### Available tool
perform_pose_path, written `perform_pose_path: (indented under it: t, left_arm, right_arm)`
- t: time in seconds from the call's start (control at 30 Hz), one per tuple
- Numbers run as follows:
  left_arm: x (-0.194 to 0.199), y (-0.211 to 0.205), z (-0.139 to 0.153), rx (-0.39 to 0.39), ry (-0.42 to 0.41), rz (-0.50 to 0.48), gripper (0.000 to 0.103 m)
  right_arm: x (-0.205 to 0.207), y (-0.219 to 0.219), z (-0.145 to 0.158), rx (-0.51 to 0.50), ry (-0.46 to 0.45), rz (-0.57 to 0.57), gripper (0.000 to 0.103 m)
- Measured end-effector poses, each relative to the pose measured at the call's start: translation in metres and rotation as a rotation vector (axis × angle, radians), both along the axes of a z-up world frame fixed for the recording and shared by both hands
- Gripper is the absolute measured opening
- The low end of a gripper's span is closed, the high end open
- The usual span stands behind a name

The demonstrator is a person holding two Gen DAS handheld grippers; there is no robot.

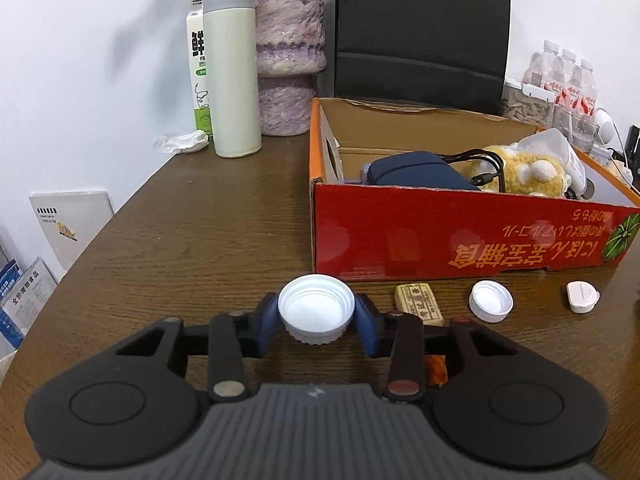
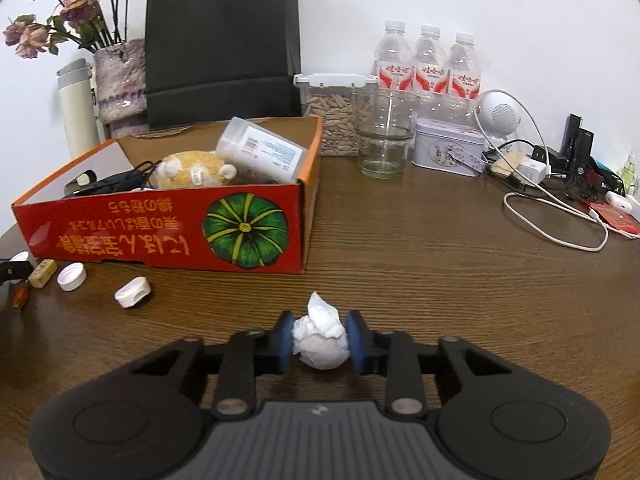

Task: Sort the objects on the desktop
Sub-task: 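Grasp the white cap with the left gripper while the right gripper grasps the crumpled tissue, then carry the white cap and tissue over the box with both grippers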

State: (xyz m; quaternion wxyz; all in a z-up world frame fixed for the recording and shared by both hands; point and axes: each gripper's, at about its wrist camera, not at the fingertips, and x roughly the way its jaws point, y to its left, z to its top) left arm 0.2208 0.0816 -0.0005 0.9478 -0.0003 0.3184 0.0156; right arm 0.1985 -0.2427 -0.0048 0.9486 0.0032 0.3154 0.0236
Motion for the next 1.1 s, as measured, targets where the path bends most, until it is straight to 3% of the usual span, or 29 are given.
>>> perform_pose_path:
  t: [0.3, 0.67, 0.9, 1.1]
  left_arm:
    - [-0.004, 0.001, 0.002, -0.024, -0.006, 0.029, 0.041]
    - [-0.027, -0.007, 0.052, -0.052, -0.196, 0.033, 0.041]
    - [-0.016, -0.031, 0.083, -0.09, -0.294, -0.013, 0.041]
    - [0.012, -0.057, 0.087, -0.1, -0.308, -0.058, 0.041]
  right_arm:
    - [-0.002, 0.002, 0.002, -0.002, -0.019, -0.003, 0.021]
    - [-0.013, 0.02, 0.049, 0.039, -0.197, 0.026, 0.02]
    - [0.008, 0.049, 0.077, 0.078, -0.291, 0.077, 0.02]
    - [0.045, 0.067, 0.078, 0.105, -0.282, 0.084, 0.02]
